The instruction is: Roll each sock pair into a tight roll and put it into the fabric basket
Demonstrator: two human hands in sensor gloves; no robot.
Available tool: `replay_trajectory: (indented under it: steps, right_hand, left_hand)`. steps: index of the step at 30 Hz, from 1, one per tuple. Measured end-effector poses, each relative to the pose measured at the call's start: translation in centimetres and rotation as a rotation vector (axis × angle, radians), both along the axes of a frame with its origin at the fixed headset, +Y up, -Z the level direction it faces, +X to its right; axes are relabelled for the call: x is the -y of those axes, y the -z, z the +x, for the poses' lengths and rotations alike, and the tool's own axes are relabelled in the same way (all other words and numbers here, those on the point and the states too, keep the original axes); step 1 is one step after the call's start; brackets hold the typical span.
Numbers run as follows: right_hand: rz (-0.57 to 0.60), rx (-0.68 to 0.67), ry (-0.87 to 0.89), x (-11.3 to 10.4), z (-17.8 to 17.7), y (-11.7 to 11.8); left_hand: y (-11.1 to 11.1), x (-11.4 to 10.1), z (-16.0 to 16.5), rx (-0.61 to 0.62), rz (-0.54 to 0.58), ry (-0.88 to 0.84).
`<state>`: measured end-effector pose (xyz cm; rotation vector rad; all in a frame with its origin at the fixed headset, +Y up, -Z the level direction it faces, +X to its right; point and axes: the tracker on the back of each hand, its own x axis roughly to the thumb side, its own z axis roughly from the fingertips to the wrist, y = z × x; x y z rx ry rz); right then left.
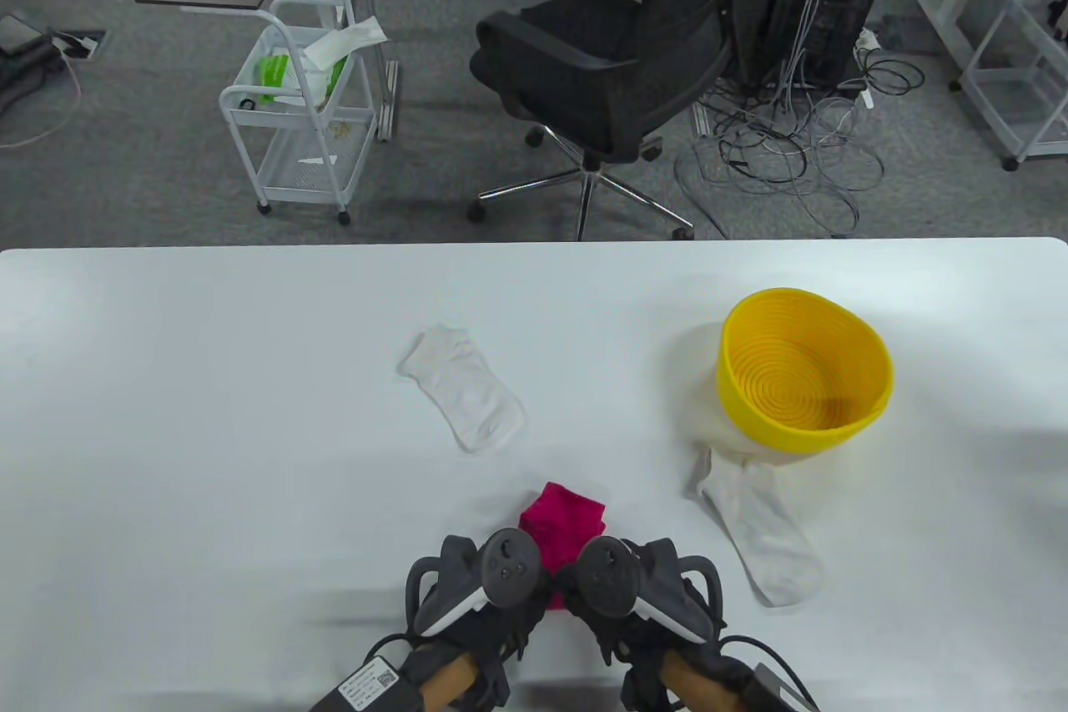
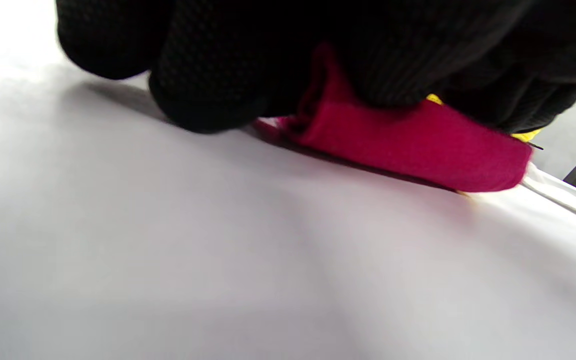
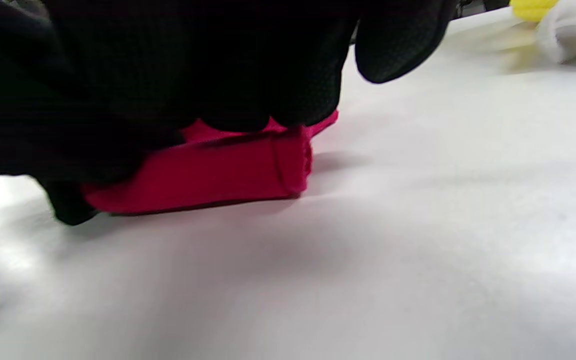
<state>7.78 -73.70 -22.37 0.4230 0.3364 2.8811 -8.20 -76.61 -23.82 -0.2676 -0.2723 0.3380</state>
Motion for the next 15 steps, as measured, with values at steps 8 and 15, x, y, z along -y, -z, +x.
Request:
replay_trajectory:
  steps: [8,15]
  right_hand:
    - [-0.034,-0.003,-0.085,1.0,-0.3,0.1]
    - [-0.045,0.022,-0.130,1.8,-0.3,0.5]
  left_hand:
    - [-0.1,0.0,-0.3,-0.007,-0.001,-0.027]
    - [-0.2,-0.9,-0.5,-0.044,0.059,-0.070]
